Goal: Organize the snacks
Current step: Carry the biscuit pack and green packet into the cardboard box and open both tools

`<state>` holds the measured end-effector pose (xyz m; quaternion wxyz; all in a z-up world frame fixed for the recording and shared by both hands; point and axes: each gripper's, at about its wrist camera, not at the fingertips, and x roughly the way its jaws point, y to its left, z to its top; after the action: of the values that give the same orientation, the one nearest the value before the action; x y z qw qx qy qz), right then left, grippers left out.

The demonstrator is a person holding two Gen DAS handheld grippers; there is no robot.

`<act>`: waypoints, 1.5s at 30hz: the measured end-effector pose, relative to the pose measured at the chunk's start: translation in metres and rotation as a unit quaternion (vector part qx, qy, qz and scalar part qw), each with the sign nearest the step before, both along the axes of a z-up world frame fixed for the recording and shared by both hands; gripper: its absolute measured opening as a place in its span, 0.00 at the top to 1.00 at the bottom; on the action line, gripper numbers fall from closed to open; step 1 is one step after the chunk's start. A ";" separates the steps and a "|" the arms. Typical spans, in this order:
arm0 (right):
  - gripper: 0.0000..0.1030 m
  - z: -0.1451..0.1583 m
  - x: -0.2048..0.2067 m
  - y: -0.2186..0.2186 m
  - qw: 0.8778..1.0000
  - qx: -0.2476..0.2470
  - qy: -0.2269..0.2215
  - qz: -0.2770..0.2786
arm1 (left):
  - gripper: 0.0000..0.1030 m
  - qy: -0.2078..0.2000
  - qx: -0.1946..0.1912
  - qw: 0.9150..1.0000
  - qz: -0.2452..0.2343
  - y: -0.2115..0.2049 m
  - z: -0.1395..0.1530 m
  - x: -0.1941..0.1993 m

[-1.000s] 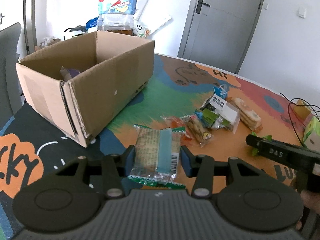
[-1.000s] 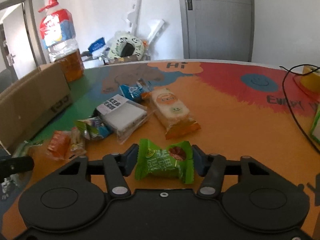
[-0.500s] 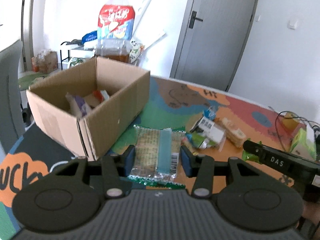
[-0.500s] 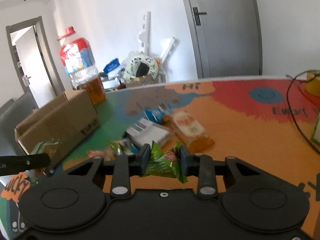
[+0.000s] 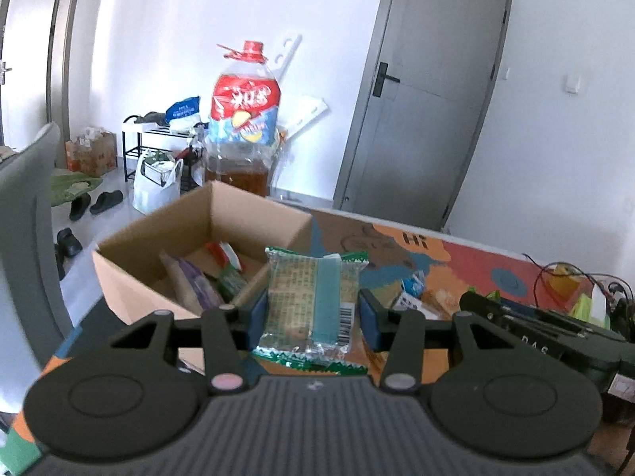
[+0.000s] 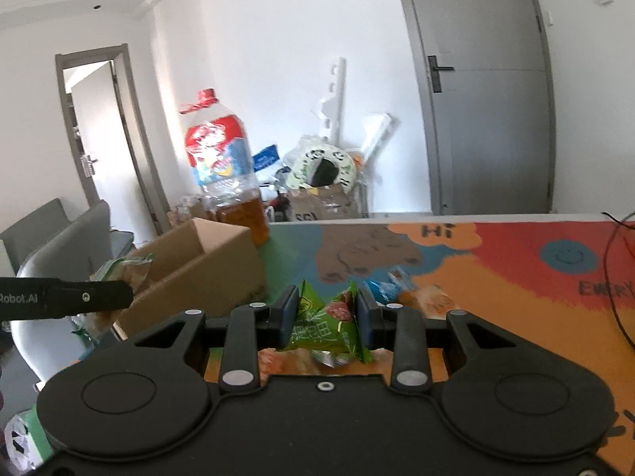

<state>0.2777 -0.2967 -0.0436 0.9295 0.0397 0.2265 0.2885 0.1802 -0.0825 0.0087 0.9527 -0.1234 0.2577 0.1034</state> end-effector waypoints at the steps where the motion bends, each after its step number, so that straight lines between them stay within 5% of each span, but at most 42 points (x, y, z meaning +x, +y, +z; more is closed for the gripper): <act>1: 0.69 0.002 0.000 0.003 1.000 0.002 0.000 0.001 | 0.54 -0.003 -0.001 1.000 0.000 0.005 0.004 -0.001; 13: 0.69 0.027 0.008 0.070 1.000 -0.011 -0.016 0.019 | 0.54 -0.016 -0.006 1.000 0.017 0.077 0.024 0.016; 31: 0.68 0.043 0.037 0.147 0.999 -0.021 -0.014 0.023 | 0.48 0.004 -0.051 0.999 0.019 0.156 -0.004 0.094; 40: 0.68 0.038 0.048 0.180 0.999 -0.032 -0.005 0.039 | 0.44 -0.015 -0.100 0.993 0.063 0.174 -0.009 0.074; 45: 0.65 0.037 0.053 0.187 0.998 -0.023 0.000 0.057 | 0.33 -0.014 -0.104 0.992 0.065 0.177 -0.008 0.060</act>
<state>0.3310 -0.1099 -0.0069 0.9121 0.0051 0.2353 0.3356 0.2406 0.0946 0.0010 0.9295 -0.2396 0.2454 0.1357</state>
